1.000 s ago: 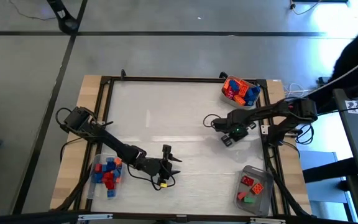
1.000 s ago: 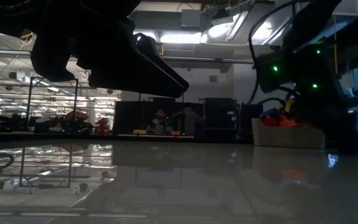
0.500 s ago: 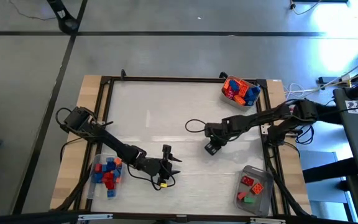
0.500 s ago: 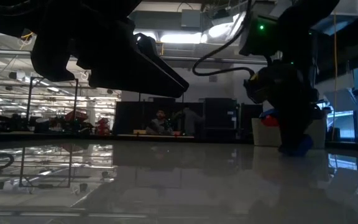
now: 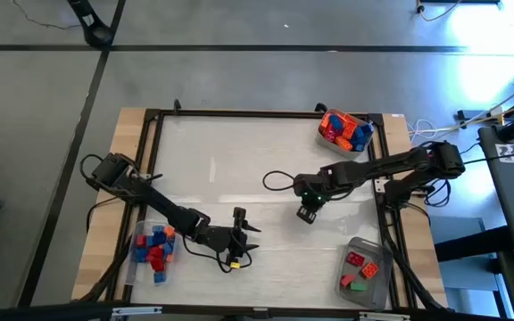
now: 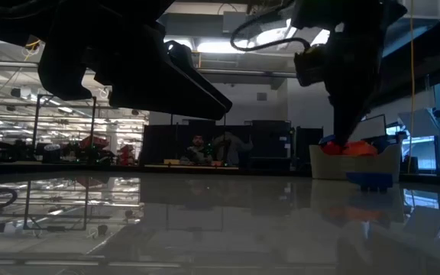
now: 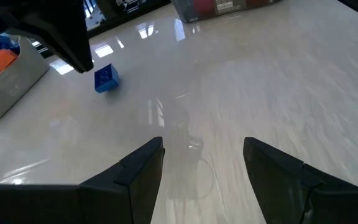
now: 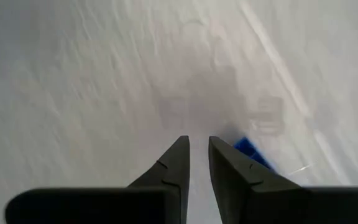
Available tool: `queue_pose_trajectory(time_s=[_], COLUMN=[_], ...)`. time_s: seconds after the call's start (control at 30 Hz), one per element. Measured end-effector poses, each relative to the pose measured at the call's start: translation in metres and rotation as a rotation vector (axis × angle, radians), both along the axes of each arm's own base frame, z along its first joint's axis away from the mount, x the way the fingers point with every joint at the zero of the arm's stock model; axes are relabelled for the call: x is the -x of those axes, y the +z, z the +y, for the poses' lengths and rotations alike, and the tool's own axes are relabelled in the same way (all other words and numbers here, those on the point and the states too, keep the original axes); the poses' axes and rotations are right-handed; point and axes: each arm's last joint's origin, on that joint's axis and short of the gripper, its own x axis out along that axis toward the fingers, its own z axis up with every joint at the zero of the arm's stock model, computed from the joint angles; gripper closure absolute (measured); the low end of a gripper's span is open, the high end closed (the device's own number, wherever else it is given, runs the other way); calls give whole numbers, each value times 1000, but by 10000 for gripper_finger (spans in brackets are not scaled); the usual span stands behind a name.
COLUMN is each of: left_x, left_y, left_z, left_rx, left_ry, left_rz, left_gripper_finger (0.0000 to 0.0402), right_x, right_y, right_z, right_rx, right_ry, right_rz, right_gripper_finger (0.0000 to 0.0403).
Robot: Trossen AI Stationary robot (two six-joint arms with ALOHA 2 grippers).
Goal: Sort blocks by size
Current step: Put the blue game piece into the black bin
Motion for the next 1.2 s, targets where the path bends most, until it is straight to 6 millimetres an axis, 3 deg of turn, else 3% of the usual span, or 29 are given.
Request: queue_pose_trajectory(time_s=[0.2, 0.33, 0.6, 0.73, 0.97, 1.2], left_x=[0, 0, 0, 0, 0, 0], left_y=[0, 0, 0, 0, 0, 0], left_z=[0, 0, 0, 0, 0, 0], left_rx=[2, 2, 2, 2, 0, 0], left_ry=[1, 1, 2, 1, 1, 2], left_rz=[0, 0, 1, 2, 5, 4], left_gripper_finger=[192, 192, 192, 192, 192, 192], right_x=[-3, 0, 10, 14, 19, 24], right_y=[0, -1, -4, -5, -5, -20], right_z=[-5, -5, -7, -2, 22, 24], right_rx=[163, 181, 255, 249, 328, 399], right_ry=[-2, -15, 136, 169, 355, 385], right_rz=[-37, -9, 104, 138, 145, 131], right_gripper_finger=[343, 327, 189, 147, 126, 126])
